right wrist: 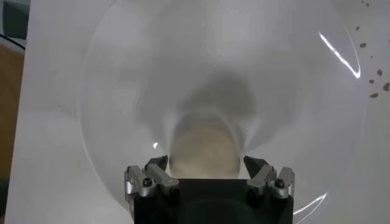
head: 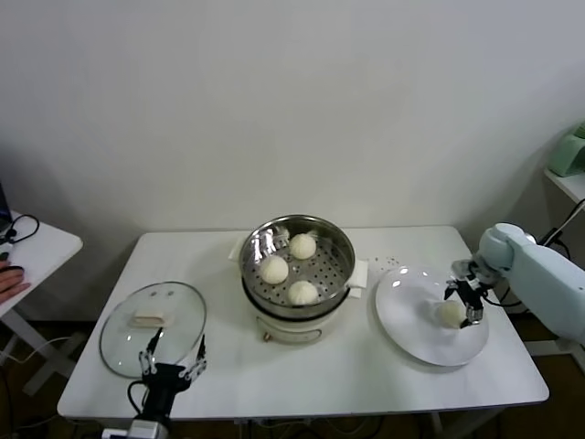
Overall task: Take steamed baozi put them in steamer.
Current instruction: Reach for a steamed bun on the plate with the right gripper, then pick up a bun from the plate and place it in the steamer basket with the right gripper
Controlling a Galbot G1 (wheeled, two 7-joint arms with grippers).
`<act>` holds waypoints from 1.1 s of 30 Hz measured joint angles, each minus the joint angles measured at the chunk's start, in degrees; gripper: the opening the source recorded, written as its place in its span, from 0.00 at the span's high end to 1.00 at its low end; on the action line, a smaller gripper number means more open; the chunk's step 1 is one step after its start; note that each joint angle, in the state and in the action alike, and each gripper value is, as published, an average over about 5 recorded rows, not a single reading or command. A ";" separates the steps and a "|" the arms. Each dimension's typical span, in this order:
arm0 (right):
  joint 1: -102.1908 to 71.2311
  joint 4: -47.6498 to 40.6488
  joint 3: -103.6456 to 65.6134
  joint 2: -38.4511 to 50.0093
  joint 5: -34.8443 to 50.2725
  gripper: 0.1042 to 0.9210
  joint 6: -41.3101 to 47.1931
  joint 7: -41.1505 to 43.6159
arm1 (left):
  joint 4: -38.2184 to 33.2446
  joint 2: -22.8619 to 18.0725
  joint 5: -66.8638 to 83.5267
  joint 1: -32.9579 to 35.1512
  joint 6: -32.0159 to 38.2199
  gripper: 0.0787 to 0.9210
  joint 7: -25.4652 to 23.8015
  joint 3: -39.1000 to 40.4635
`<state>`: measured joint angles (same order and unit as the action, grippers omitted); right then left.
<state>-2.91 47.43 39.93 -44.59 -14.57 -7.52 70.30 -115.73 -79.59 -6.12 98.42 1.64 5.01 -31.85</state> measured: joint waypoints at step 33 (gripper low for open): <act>18.61 2.77 19.22 -1.27 24.78 0.31 9.07 -0.83 | -0.83 0.17 -0.13 -1.16 -0.03 0.12 0.09 2.06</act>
<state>15.70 50.20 59.15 -45.86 10.20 1.54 69.47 -116.56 -79.42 -6.25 97.26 1.60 5.10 -29.79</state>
